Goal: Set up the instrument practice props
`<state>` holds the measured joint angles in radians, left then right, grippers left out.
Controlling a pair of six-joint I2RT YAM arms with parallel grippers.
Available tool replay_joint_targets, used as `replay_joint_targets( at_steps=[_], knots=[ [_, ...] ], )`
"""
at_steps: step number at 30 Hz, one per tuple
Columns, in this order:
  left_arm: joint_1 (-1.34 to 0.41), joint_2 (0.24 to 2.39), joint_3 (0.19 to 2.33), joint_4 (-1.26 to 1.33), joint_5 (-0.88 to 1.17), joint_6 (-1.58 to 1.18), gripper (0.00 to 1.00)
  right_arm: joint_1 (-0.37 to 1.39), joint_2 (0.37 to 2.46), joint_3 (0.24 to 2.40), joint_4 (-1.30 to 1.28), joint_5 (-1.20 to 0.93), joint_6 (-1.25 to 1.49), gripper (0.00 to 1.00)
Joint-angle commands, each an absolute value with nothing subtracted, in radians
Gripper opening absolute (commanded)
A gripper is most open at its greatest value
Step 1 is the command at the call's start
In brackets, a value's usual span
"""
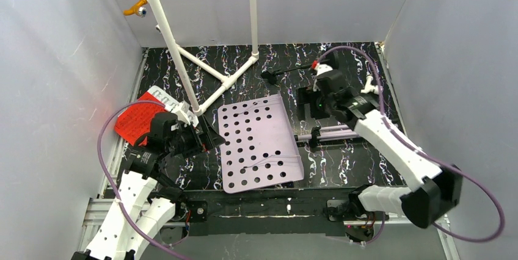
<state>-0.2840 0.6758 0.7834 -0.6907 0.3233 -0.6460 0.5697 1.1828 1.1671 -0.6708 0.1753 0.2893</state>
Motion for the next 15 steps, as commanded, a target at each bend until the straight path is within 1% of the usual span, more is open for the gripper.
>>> replay_joint_targets(
  at_steps=[1,5,8,9,15],
  knots=[
    [-0.281,0.635,0.726,-0.663,0.396,-0.716,1.00,0.568,1.260,1.136,-0.590,0.010,0.370,1.00],
    [-0.280,0.603,0.653,-0.629,0.416,-0.772,1.00,0.573,1.356,1.154,-0.626,-0.019,0.412,1.00],
    [-0.280,0.603,0.618,-0.596,0.432,-0.797,1.00,0.622,1.396,1.173,-0.659,0.092,0.449,1.00],
    [-0.280,0.609,0.614,-0.588,0.435,-0.800,1.00,0.644,1.403,1.176,-0.663,0.121,0.460,0.98],
    [-0.281,0.648,0.614,-0.557,0.458,-0.814,1.00,0.729,1.466,1.186,-0.695,0.268,0.522,0.76]
  ],
)
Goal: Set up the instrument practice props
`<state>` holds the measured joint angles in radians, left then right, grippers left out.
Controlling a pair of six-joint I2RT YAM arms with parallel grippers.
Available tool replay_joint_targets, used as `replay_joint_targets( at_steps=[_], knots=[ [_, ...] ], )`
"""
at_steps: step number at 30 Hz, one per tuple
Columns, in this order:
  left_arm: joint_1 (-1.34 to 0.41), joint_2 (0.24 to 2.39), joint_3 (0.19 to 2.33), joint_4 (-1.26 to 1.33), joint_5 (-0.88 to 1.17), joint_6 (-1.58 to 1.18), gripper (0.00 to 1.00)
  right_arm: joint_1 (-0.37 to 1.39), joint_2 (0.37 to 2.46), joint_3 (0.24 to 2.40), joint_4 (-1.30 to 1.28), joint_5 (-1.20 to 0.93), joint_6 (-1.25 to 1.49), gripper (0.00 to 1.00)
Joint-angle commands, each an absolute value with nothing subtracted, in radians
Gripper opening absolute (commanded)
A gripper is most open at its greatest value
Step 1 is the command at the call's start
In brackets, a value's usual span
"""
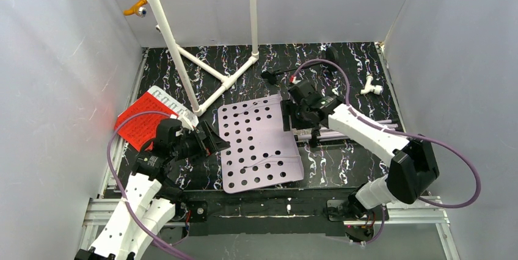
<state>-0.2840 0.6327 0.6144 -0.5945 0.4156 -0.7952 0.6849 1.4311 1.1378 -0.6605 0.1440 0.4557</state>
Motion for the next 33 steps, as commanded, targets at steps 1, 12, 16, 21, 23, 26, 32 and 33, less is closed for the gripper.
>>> replay_joint_targets(
  at_steps=[1,12,16,21,23,26,32,33],
  knots=[
    [-0.281,0.652,0.616,-0.556,0.460,-0.814,1.00,0.738,1.477,1.183,-0.692,0.284,0.529,0.72],
    [-0.280,0.636,0.603,-0.555,0.476,-0.820,1.00,0.795,1.613,1.209,-0.712,0.443,0.615,0.29],
    [-0.281,0.637,0.603,-0.555,0.475,-0.817,1.00,0.809,1.669,1.239,-0.749,0.469,0.648,0.19],
    [-0.281,0.637,0.607,-0.559,0.476,-0.808,1.00,0.810,1.715,1.267,-0.773,0.442,0.662,0.03],
    [-0.280,0.636,0.613,-0.569,0.471,-0.797,1.00,0.810,1.734,1.288,-0.798,0.431,0.680,0.01],
    [-0.280,0.627,0.632,-0.599,0.451,-0.775,1.00,0.811,1.738,1.332,-0.844,0.392,0.681,0.01],
    [-0.281,0.574,0.724,-0.691,0.371,-0.727,1.00,0.790,1.545,1.364,-0.865,0.403,0.740,0.01],
    [-0.281,0.561,0.746,-0.703,0.354,-0.720,1.00,0.775,1.490,1.349,-0.850,0.395,0.763,0.01]
  ],
)
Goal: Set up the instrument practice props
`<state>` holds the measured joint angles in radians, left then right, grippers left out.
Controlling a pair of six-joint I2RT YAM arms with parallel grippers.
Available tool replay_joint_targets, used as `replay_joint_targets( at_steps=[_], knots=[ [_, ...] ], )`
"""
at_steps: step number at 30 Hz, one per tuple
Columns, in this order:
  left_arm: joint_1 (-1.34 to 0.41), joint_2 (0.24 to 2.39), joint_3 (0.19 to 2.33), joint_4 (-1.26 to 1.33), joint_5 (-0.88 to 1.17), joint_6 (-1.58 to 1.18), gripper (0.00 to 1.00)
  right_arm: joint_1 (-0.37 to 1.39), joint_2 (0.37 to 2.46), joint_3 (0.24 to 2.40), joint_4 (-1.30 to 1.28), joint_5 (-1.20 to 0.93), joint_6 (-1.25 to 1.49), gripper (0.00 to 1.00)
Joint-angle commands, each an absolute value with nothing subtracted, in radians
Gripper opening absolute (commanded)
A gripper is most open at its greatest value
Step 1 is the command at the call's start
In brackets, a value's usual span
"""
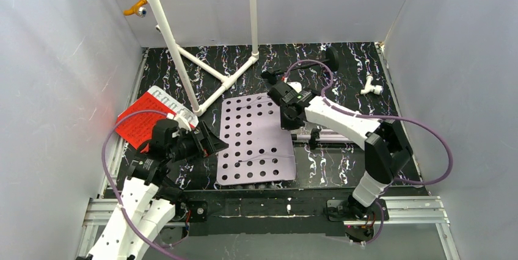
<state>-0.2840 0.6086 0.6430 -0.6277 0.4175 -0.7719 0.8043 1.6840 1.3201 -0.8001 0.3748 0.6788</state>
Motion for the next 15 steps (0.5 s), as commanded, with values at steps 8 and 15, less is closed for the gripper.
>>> replay_joint_targets(
  at_steps=[8,15],
  knots=[
    [-0.280,0.460,0.897,-0.731,0.239,-0.688,1.00,0.519,1.109,1.209,-0.552,-0.006,0.913,0.01],
    [-0.280,0.357,0.852,-0.618,0.222,-0.736,1.00,0.437,1.125,1.308,-0.399,-0.225,1.156,0.01]
  ],
)
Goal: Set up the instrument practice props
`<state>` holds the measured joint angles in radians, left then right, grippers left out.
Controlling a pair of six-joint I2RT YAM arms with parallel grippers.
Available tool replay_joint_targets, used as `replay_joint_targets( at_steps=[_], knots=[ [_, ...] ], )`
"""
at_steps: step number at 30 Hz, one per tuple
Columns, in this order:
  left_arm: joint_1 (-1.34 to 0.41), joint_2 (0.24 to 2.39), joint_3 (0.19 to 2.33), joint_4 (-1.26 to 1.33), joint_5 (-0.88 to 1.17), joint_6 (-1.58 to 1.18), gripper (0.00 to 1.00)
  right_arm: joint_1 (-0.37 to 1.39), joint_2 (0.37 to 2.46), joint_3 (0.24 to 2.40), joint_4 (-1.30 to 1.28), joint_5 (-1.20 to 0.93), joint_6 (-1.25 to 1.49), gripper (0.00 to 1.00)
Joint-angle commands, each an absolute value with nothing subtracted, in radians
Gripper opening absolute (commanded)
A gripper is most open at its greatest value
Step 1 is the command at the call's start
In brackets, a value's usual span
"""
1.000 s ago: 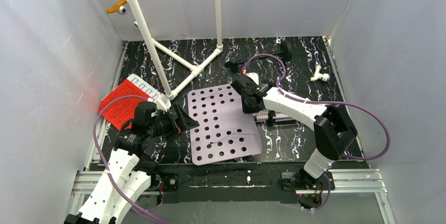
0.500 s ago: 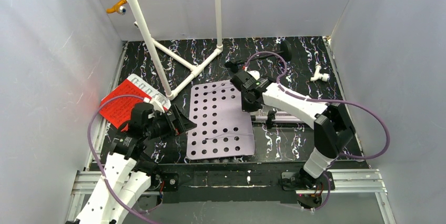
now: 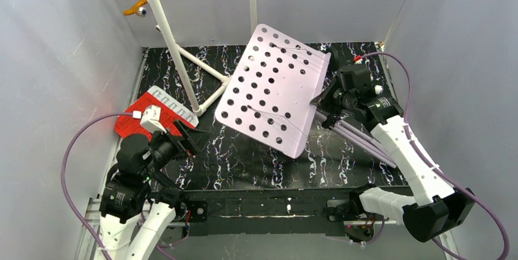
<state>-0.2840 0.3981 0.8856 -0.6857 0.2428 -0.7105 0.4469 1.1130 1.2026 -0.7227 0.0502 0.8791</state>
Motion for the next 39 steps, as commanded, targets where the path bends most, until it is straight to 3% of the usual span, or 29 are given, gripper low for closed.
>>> replay_joint_targets(
  at_steps=[1,4,8,15,18,21,24,27,33,39],
  knots=[
    [-0.279,0.345,0.824,-0.559,0.255,-0.771,1.00,0.431,1.138,1.324,-0.368,-0.260,1.200,0.01],
    [-0.280,0.333,0.755,-0.324,0.382,-0.844,1.00,0.419,1.185,1.398,-0.311,-0.335,1.301,0.01],
    [-0.280,0.352,0.770,-0.259,0.413,-0.835,1.00,0.414,1.205,1.479,-0.268,-0.329,1.376,0.01],
    [-0.281,0.405,0.680,0.000,0.555,-0.934,1.00,0.413,1.154,1.324,0.200,-0.337,1.654,0.01],
    [-0.302,0.502,0.674,0.049,0.575,-0.974,1.00,0.413,1.161,1.373,0.209,-0.320,1.656,0.01],
    [-0.526,0.643,0.727,0.037,0.389,-0.855,1.00,0.413,1.161,1.412,0.218,-0.292,1.646,0.01],
    [-0.884,0.809,0.808,0.040,0.048,-0.688,1.00,0.413,1.157,1.421,0.234,-0.276,1.646,0.01],
    [-1.071,0.966,0.888,0.078,-0.292,-0.571,1.00,0.413,1.146,1.408,0.241,-0.268,1.663,0.01],
    [-1.172,1.192,0.837,0.532,-0.565,-0.429,1.00,0.413,1.117,1.390,0.247,-0.258,1.678,0.01],
    [-1.172,1.378,0.907,0.650,-0.656,-0.391,1.00,0.413,1.102,1.390,0.248,-0.254,1.685,0.01]
  ],
)
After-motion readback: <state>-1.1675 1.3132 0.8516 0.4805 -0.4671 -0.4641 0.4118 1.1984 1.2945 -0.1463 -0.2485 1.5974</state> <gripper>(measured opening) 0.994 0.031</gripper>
